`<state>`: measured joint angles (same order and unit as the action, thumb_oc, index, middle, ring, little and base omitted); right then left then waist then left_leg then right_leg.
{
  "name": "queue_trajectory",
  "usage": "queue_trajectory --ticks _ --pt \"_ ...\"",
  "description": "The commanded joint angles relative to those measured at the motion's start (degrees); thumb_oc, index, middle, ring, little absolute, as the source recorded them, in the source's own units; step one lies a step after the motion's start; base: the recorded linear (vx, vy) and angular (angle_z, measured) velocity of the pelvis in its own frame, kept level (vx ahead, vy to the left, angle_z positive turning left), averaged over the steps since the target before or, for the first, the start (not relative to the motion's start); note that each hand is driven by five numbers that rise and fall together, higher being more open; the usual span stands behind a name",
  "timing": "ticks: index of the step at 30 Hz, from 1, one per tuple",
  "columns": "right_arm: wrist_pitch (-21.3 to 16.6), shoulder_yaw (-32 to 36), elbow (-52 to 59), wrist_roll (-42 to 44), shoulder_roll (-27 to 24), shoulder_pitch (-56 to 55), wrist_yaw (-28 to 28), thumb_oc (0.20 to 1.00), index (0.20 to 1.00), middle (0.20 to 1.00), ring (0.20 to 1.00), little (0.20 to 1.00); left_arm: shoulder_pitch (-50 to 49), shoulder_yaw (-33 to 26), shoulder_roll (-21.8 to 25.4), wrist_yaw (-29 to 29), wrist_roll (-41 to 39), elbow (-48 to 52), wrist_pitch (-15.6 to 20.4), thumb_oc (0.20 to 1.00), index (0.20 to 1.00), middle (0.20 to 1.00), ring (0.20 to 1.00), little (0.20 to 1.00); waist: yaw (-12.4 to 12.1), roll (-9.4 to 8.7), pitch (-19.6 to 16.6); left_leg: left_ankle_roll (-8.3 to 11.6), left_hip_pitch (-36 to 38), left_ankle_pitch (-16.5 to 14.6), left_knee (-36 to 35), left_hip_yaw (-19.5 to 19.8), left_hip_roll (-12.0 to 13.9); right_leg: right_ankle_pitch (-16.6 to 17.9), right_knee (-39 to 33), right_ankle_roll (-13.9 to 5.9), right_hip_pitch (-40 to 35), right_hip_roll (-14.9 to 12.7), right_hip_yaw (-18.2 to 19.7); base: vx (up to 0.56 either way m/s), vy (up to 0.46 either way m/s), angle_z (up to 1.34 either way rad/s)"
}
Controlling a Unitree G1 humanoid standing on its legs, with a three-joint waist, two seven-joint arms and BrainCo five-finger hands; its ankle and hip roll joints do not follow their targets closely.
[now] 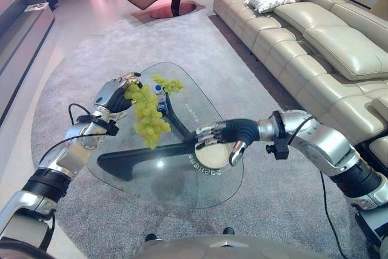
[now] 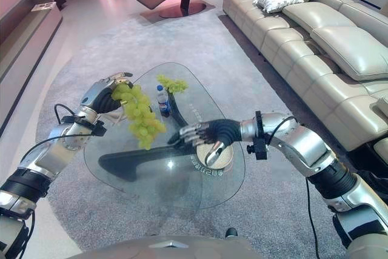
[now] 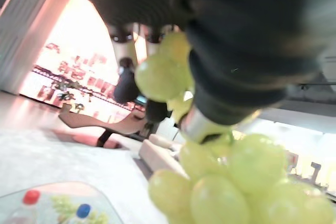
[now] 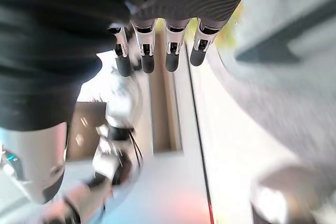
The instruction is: Pick up fruits into the plate
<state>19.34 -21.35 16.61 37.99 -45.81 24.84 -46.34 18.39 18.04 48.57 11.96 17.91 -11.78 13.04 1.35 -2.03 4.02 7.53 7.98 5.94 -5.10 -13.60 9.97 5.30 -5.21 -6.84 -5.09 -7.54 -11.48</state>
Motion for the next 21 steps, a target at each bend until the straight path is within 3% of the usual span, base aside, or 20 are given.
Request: queue_trajectory --ticks 1,9,14,21 --pt "-8.11 4.01 1.32 -2.66 1.34 0.84 6.48 1.000 1.000 1.000 1.000 1.000 5.52 -2.91 1.89 0.90 -1.94 3.47 3.52 0.200 0.200 0.200 0.200 0.200 0.68 -0.61 -0.72 -0.49 -1.05 -5.85 1.90 0.36 -0.30 -4.46 2.98 -2.53 -1.87 -3.66 -4.05 -0.02 0.035 -0.04" --pt "-17.19 5.15 0.47 -19.66 3.64 4.15 16.37 1.000 1.000 1.000 1.000 1.000 4.76 -3.44 0.42 -0.58 -0.54 7.98 0.72 0.200 0.200 0.200 0.200 0.200 0.43 0.64 -0.43 -0.41 -0.47 -6.07 1.99 -0.43 -0.35 -3.39 1.70 -2.97 -2.59 -4.34 -4.45 0.00 0.025 -0.04" --pt "-14.57 6.41 1.04 -17.75 4.30 5.31 18.78 1.000 1.000 1.000 1.000 1.000 3.81 -4.98 0.25 -1.69 -1.12 10.14 1.08 0.200 0.200 0.200 0.200 0.200 0.13 0.90 -0.34 -0.54 -0.92 -6.20 2.00 -0.20 -0.63 -3.44 1.77 -3.05 -2.12 -4.34 -4.37 -0.01 0.002 0.00" --pt "-8.04 -0.11 1.81 -10.56 9.34 6.66 19.30 1.000 1.000 1.000 1.000 1.000 6.40 -2.51 -1.15 -3.81 -2.85 13.88 2.65 0.200 0.200 0.200 0.200 0.200 -0.58 0.85 -0.32 -0.66 -1.11 -6.19 2.09 -0.14 -0.53 -3.60 1.83 -2.87 -2.13 -4.50 -4.62 -0.01 0.000 0.00"
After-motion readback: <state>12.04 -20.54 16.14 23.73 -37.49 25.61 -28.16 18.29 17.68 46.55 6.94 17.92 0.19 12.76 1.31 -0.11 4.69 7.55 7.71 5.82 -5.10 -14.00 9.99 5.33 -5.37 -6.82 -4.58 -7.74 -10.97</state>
